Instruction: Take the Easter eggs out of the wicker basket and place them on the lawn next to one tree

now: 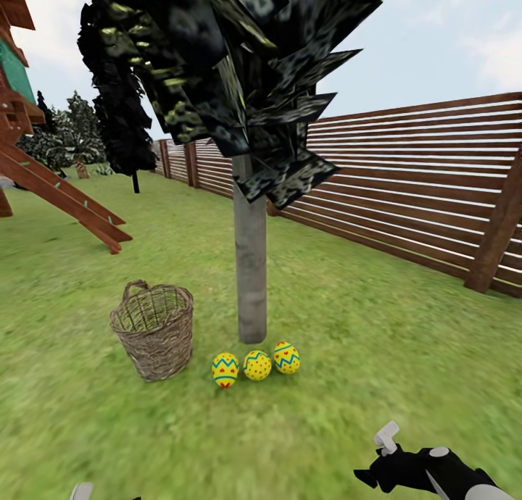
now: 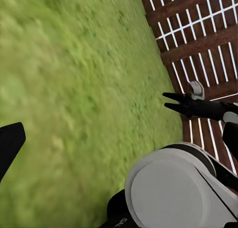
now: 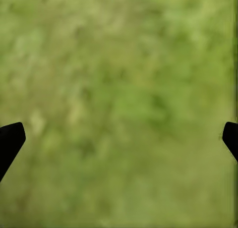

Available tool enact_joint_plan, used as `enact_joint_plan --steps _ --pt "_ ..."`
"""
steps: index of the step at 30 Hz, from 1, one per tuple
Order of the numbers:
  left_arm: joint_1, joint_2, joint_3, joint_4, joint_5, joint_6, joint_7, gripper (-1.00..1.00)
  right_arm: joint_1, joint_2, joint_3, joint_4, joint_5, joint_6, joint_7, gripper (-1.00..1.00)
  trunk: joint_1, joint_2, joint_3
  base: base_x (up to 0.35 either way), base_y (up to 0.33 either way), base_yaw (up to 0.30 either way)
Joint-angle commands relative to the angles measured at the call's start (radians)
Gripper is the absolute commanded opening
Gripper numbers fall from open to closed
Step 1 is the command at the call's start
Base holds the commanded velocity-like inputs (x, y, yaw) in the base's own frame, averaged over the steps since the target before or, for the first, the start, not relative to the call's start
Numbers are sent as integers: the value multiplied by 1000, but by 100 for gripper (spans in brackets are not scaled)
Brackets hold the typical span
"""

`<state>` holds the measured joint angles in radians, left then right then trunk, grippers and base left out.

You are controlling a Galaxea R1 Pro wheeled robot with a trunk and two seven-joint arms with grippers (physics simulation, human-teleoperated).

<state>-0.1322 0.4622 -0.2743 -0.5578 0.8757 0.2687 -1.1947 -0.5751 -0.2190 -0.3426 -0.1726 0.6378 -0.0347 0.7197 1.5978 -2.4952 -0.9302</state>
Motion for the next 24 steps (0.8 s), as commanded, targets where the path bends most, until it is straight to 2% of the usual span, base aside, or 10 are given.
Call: enact_joint_plan --steps 1,11,18,21,24 --pt "-1 1 -6 0 10 10 0 100 0 0 -8 0 10 -4 4 100 -4 7 2 0 0 0" --pt "-1 -1 -8 -1 9 9 6 100 5 -4 -9 3 8 -1 1 100 -42 77 33 0 0 0" --pt "0 1 -7 -1 9 9 6 100 9 -6 -9 4 8 -1 -6 100 -69 126 46 0 0 0" --pt "0 0 -7 0 9 9 6 100 9 -5 -9 4 7 -1 -43 100 -81 147 50 0 0 0" --pt "0 0 -7 1 9 9 6 100 9 -5 -9 18 6 -2 -109 100 -92 168 55 0 0 0"
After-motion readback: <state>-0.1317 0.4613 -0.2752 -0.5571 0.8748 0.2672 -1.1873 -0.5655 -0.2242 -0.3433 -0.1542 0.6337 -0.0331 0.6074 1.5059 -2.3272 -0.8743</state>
